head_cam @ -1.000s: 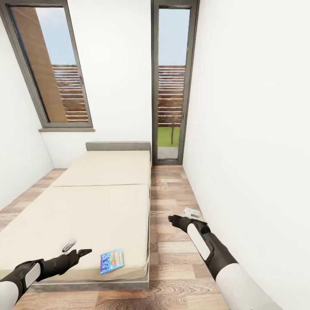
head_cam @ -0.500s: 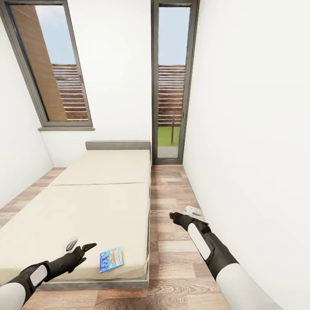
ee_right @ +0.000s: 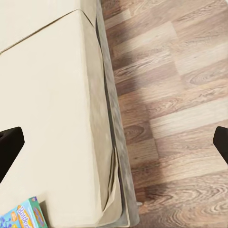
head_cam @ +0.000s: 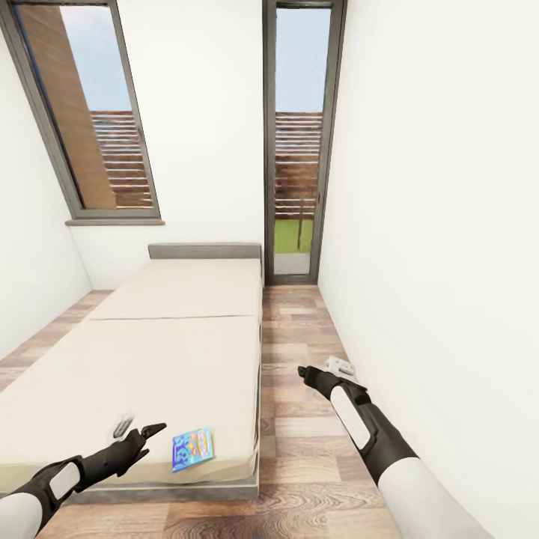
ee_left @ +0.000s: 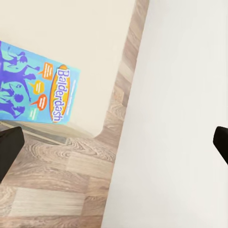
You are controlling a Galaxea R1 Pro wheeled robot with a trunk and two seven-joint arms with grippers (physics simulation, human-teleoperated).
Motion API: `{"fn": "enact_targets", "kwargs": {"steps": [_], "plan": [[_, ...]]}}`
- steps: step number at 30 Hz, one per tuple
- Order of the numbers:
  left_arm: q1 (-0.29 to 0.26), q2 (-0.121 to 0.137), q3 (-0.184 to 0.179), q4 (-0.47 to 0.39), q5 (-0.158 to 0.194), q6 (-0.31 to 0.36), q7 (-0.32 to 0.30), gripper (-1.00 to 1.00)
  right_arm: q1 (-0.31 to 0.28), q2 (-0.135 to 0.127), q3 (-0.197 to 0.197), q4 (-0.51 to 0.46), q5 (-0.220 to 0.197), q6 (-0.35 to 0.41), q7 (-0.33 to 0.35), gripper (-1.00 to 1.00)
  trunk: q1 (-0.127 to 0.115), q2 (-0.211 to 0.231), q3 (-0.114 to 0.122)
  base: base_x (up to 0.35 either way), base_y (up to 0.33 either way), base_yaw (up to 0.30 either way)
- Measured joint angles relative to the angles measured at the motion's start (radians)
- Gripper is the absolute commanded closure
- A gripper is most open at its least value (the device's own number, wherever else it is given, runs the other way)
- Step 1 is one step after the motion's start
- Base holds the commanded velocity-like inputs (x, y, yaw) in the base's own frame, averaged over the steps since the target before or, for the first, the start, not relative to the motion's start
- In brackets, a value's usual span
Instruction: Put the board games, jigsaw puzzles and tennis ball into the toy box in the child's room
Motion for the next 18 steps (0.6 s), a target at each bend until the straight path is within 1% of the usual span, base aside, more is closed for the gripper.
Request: {"fn": "enact_targets", "kwargs": {"steps": [4, 6, 7, 10, 14, 18], "plan": [[0.002, 0.002, 0.016, 0.0, 0.001, 0.002, -0.003, -1.0, 0.005, 0.0, -0.003, -0.042, -0.002, -0.018, 0.0, -1.0, 0.015, -0.028, -0.013, 0.0, 0.0, 0.0], [0.002, 0.002, 0.036, 0.0, 0.0, 0.003, -0.004, -1.0, 0.027, 0.001, -0.004, -0.076, -0.005, -0.028, 0.0, -1.0, 0.023, -0.042, -0.019, 0.0, 0.0, 0.0], [0.003, 0.003, 0.049, 0.0, 0.0, 0.003, -0.004, -1.0, 0.05, 0.002, -0.004, -0.103, -0.005, -0.032, 0.0, -1.0, 0.027, -0.049, -0.022, 0.0, 0.0, 0.0], [0.003, 0.003, 0.073, 0.0, 0.0, 0.004, -0.005, -1.0, 0.092, 0.002, -0.004, -0.162, -0.006, -0.036, -0.001, -1.0, 0.038, -0.07, -0.031, 0.0, 0.0, 0.0], [0.004, 0.003, 0.088, 0.0, 0.0, 0.004, -0.005, -1.0, 0.118, -0.001, -0.004, -0.205, -0.007, -0.038, -0.002, -1.0, 0.054, -0.098, -0.044, 0.0, 0.0, 0.0], [0.004, 0.003, 0.091, 0.0, 0.0, 0.005, -0.006, -1.0, 0.124, 0.0, -0.004, -0.214, -0.007, -0.038, -0.002, -1.0, 0.069, -0.126, -0.056, 0.0, 0.0, 0.0]]}}
